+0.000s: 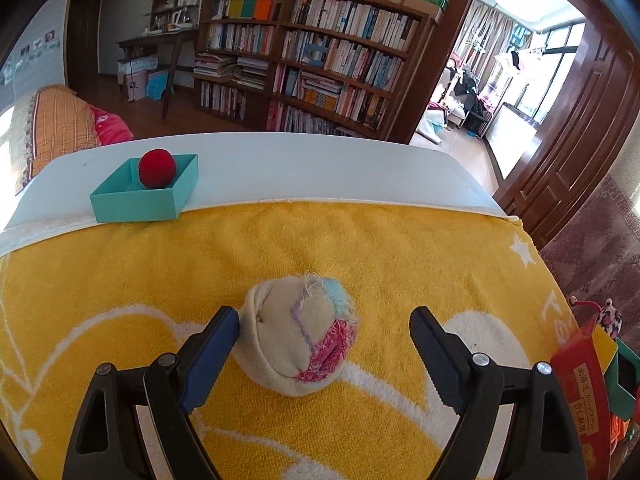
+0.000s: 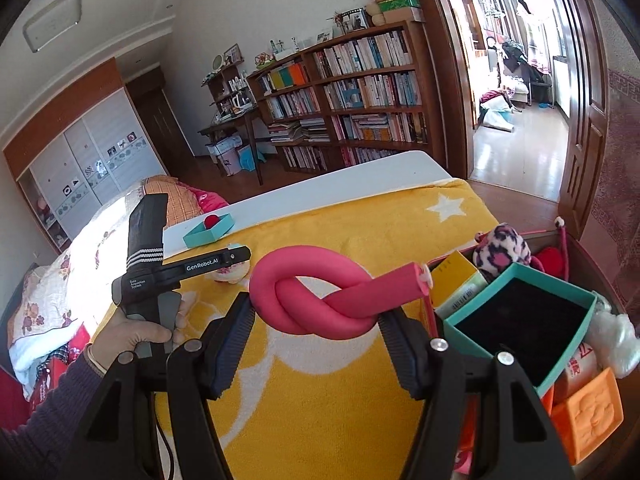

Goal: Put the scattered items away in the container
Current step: 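Grasp the pink foam knot with the right gripper while the left grasps the knitted ball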

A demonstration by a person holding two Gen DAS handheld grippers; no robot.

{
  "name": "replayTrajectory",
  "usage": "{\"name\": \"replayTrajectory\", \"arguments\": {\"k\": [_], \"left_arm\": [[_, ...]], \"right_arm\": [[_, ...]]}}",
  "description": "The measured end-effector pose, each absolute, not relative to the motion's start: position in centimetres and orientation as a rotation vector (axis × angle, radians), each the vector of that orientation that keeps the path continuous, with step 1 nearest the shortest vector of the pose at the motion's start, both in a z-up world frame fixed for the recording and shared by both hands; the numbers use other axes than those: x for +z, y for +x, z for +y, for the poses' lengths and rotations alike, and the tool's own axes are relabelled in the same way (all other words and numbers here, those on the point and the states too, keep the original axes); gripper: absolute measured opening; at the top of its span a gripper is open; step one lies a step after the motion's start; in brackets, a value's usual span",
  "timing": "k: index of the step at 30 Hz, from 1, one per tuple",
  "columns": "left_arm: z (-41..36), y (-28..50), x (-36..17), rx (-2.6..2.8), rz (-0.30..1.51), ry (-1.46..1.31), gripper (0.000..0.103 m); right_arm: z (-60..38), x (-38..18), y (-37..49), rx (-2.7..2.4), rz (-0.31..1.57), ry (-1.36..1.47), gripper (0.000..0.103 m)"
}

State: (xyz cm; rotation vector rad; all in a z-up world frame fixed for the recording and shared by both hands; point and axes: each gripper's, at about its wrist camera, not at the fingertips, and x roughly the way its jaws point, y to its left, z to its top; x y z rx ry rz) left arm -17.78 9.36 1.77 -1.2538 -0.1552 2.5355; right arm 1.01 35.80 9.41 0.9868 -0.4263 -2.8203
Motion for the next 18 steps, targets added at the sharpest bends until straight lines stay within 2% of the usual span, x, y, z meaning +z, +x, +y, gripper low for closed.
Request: {"name": "replayTrajectory", "arguments": {"k": [4, 8, 11, 14, 18], "left_arm": [[9.8, -18.6, 1.0, 2.56, -0.08, -1.269, 0.089], [9.5, -19.1, -0.4, 2.527, -0.097, -1.311, 0.089], [9.2, -19.1, -0.8, 2.545, -0.099, -1.321, 0.071], [8.7, -18.7, 0.0, 2.524, -0.174, -1.304, 0.071], [9.7, -16.8, 2.3, 2.519, -0.173, -1.217, 0.071]], "right_arm": [[36.8, 9.4, 1.1, -2.832, -0.452, 0.975, 0.067], [37.1, 9.5, 1.3, -2.844, -0.444, 0.958, 0.067], [37.7, 9.6, 1.7, -2.853, -0.456, 0.947, 0.067], [38.7, 9.8, 2.5, -2.876, -0.486, 0.928, 0.067], [40.8, 10.3, 4.0, -2.923, -0.536, 0.896, 0.067]]}}
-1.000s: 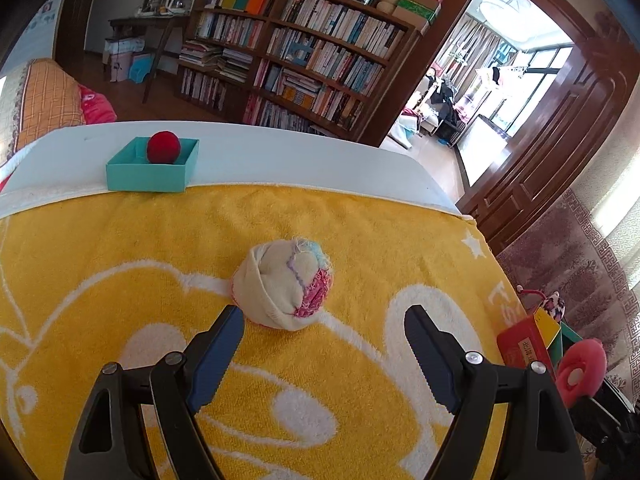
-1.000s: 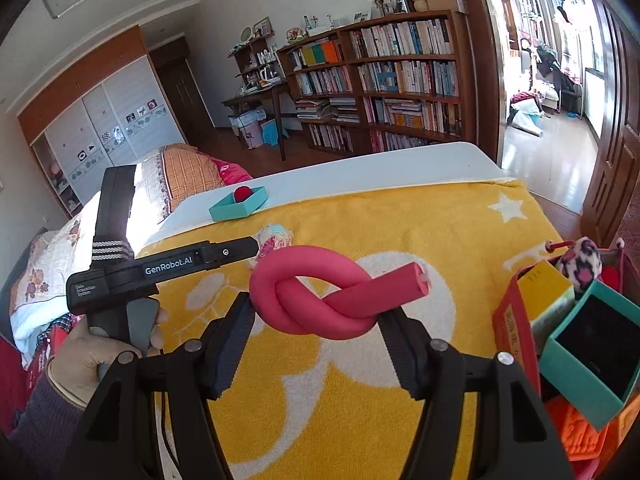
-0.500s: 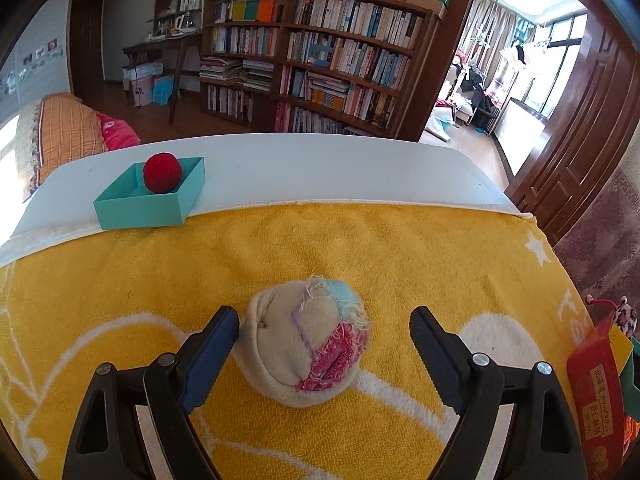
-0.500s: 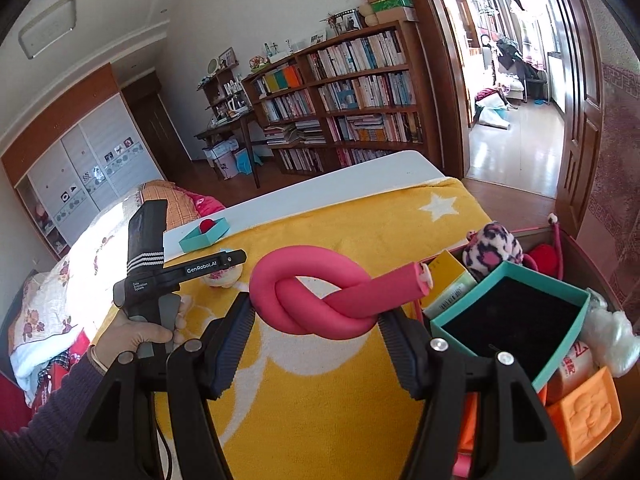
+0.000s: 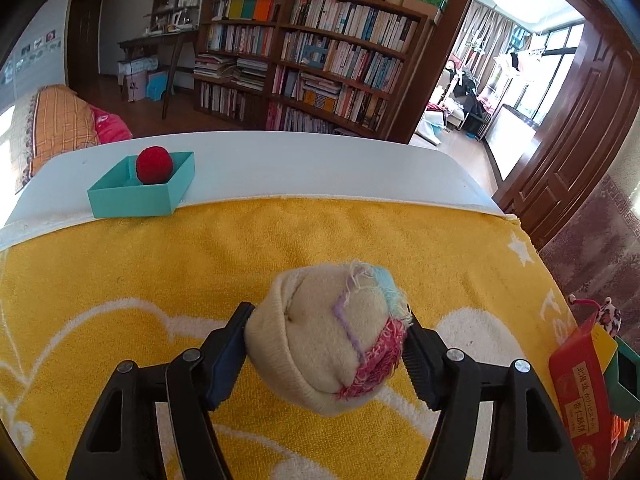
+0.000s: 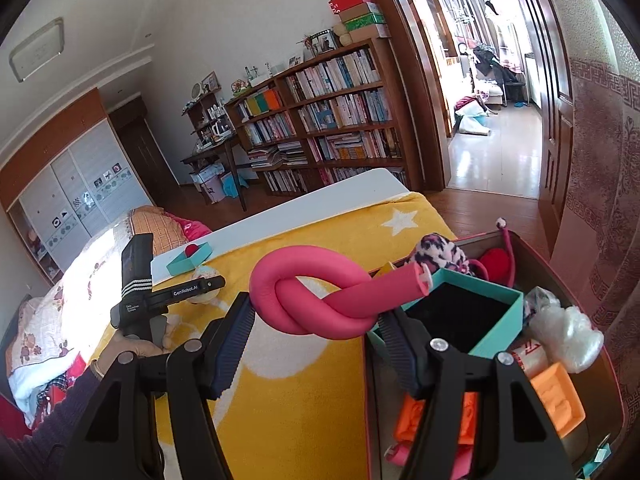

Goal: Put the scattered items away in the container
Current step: 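Grasp the pink foam knot with the right gripper while the left grasps the knitted ball, then carry the foam knot and knitted ball into the tin box and release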

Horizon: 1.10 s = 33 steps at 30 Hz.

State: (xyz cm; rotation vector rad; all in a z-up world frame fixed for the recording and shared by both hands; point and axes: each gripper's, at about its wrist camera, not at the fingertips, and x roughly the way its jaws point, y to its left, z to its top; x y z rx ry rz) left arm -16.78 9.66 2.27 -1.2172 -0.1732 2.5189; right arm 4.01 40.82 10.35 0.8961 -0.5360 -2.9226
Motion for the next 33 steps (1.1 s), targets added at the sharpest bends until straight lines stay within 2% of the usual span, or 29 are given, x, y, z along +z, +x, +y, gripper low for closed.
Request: {"name": "replayTrajectory", "arguments": {"k": [7, 17, 29, 31, 32, 33], "left_arm": [[14.2, -11.5, 7.1, 2.384, -0.193, -1.077, 0.071], [24.8, -0.6, 11.8, 2.101, -0.036, -0.929, 0.071], [32.3, 6.3, 9.7, 1.912, 0.033, -0.988, 0.072], [33.0, 6.5, 9.1, 1.882, 0.042, -1.021, 0.075], [33.1, 6.9, 8.9, 1.874, 0.044, -1.03, 0.081], [33.3, 7.0, 8.8, 1.874, 0.045, -1.031, 0.084]], "right_arm": [[45.9, 11.0, 7.7, -3.03, -0.649, 0.867, 0.068], [50.7, 11.4, 13.6, -3.154, -0.716, 0.854, 0.067], [52.8, 10.8, 17.1, -3.159, -0.782, 0.838, 0.067], [52.8, 10.9, 17.2, -3.156, -0.786, 0.83, 0.067], [52.9, 10.8, 17.3, -3.154, -0.79, 0.826, 0.067], [52.9, 10.8, 17.3, -3.153, -0.796, 0.822, 0.067]]}}
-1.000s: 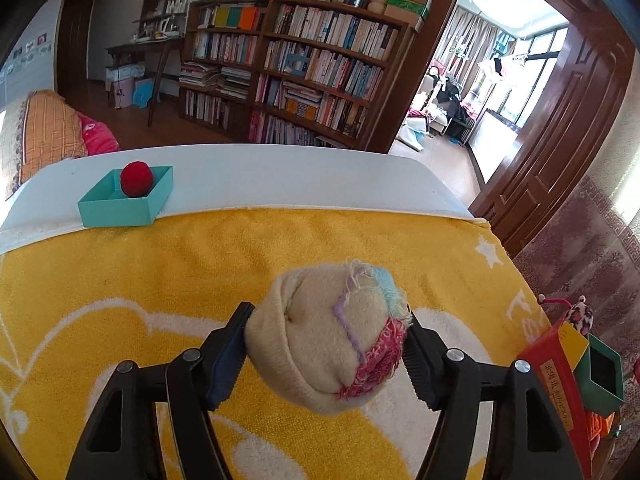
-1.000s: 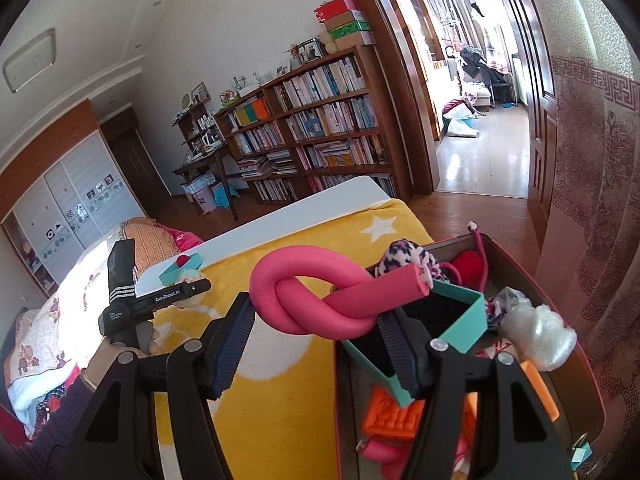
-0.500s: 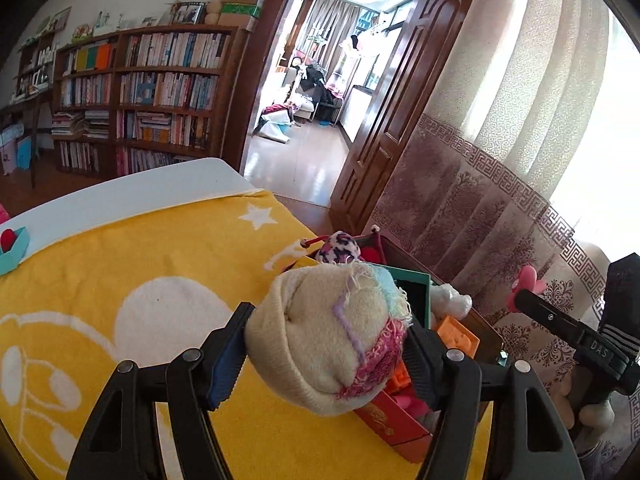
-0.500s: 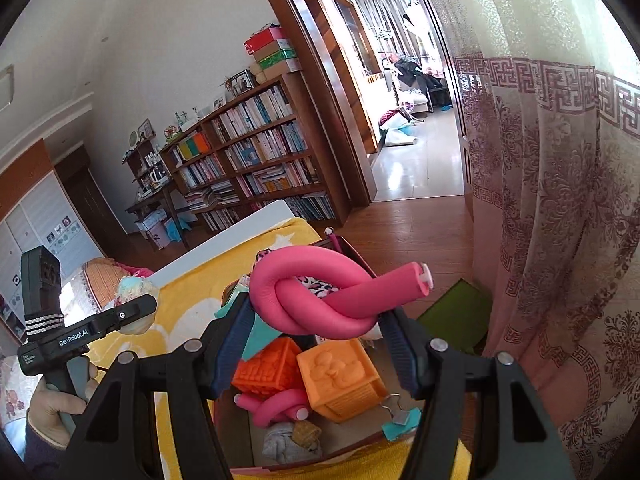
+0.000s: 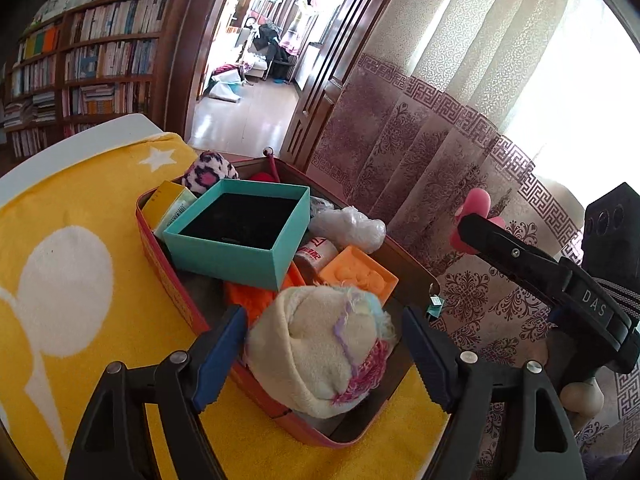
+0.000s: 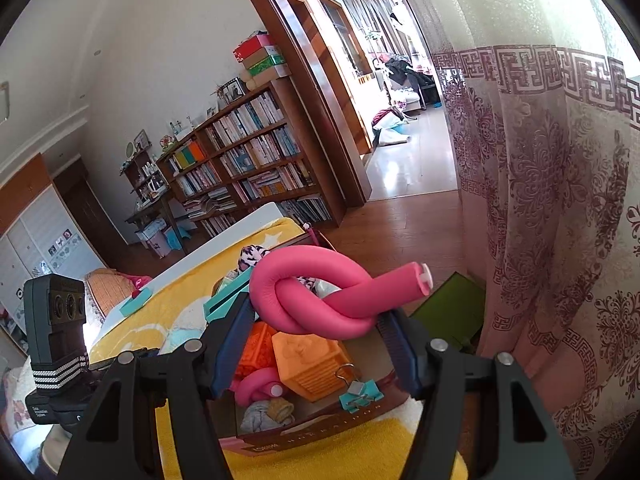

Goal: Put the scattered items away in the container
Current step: 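Carry the foam knot and knitted ball into the tin box and release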

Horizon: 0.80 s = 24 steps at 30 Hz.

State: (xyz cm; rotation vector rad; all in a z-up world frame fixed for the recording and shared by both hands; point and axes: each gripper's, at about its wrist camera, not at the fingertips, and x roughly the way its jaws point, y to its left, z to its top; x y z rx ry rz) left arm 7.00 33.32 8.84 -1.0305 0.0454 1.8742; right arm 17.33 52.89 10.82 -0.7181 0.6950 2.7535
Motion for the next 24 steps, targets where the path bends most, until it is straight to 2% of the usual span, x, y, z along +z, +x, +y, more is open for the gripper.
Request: {"name": "replayTrajectory", "arguments": {"k": [7, 16, 21, 24], "left_arm": [[32.4, 7.3, 9.8, 1.892, 0.04, -0.993, 0.084], [27.5, 5.9, 9.6, 1.986, -0.013, -1.017, 0.084], [24.5, 4.7, 9.2, 2.049, -0.062, -1.041, 0.084], [22.8, 3.9, 9.1, 2.082, -0.098, -1.053, 0.084]], "right_arm": [[52.6, 10.9, 16.2, 2.768, 0.68, -0.738, 0.067], [51.7, 10.1, 12.0, 2.785, 0.593, -0.859, 0.069], [52.3, 9.6, 11.6, 2.754, 0.655, -0.886, 0.076], [52.4, 10.0, 12.0, 2.742, 0.657, -0.86, 0.077]]}}
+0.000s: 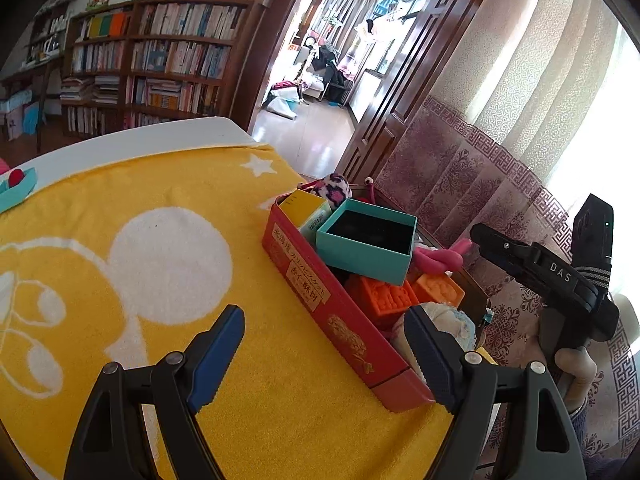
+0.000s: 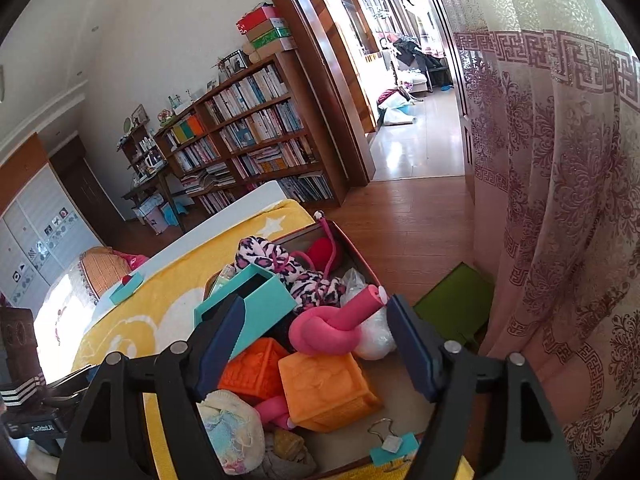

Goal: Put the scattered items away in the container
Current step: 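Carry the foam knot and knitted ball into the tin box and release, then move both grippers back over the teal tray holding the red ball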

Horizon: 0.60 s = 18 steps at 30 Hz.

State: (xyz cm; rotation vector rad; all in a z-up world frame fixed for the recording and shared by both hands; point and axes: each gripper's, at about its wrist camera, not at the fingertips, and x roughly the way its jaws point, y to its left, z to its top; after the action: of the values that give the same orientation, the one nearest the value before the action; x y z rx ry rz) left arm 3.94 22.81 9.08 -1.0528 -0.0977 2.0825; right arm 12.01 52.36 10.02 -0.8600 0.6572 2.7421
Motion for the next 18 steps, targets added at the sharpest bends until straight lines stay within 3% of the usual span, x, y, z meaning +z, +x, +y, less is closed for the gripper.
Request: {"name": "replayTrajectory", "arguments": {"k": [18], "left_arm": [[9.3, 0.1, 9.6, 2.321, -0.277, -1.057, 0.084]], "right_arm": [[42.0, 16.6, 7.7, 3.033, 0.486, -0.876, 0.077]]}}
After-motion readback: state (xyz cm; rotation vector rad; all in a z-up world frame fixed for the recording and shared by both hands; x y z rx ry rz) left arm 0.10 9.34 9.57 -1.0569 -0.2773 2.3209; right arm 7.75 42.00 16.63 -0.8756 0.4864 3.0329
